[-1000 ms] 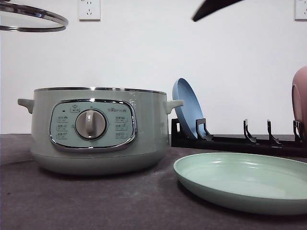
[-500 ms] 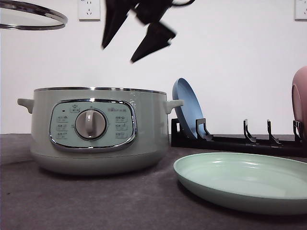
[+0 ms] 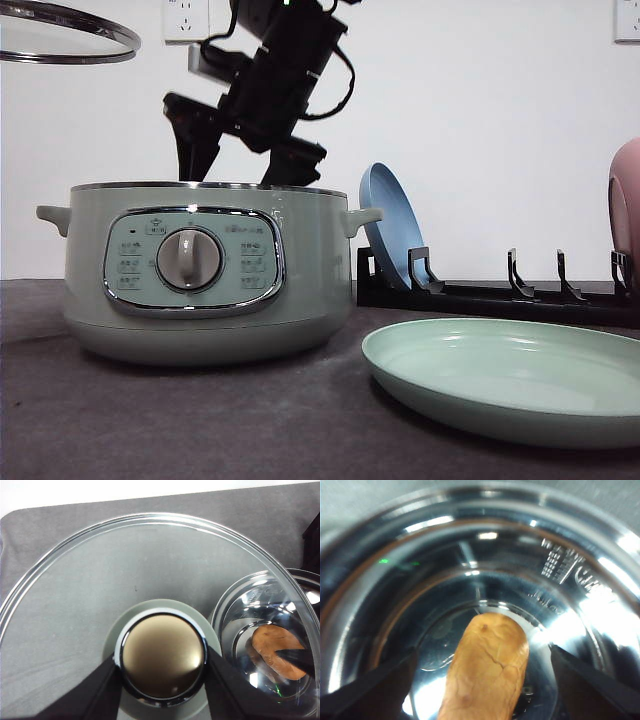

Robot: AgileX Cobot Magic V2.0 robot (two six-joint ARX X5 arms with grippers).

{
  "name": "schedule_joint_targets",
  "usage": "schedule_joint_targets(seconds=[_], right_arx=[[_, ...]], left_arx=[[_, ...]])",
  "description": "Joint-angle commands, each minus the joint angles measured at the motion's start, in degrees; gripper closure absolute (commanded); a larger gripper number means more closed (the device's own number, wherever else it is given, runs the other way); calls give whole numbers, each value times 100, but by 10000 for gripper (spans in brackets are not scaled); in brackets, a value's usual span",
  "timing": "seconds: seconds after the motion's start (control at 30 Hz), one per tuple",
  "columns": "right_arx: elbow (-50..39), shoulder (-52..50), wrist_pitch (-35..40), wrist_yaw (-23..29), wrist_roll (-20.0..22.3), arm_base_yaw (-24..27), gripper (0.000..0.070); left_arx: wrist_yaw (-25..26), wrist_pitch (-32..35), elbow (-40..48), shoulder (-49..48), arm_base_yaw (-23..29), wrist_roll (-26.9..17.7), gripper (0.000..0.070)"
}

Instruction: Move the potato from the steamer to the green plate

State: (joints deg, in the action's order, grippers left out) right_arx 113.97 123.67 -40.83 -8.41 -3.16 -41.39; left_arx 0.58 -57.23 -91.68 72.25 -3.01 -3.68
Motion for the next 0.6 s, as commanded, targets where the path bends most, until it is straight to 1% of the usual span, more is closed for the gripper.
schedule_joint_targets(seconds=[0.0, 0.57], right_arx=[[177, 204, 67, 86, 57, -81, 149], [175, 520, 54, 250, 35, -165, 149]], left_arx=[[24, 262, -162, -76, 11, 7, 700], [24, 260, -162, -76, 11, 7, 700]])
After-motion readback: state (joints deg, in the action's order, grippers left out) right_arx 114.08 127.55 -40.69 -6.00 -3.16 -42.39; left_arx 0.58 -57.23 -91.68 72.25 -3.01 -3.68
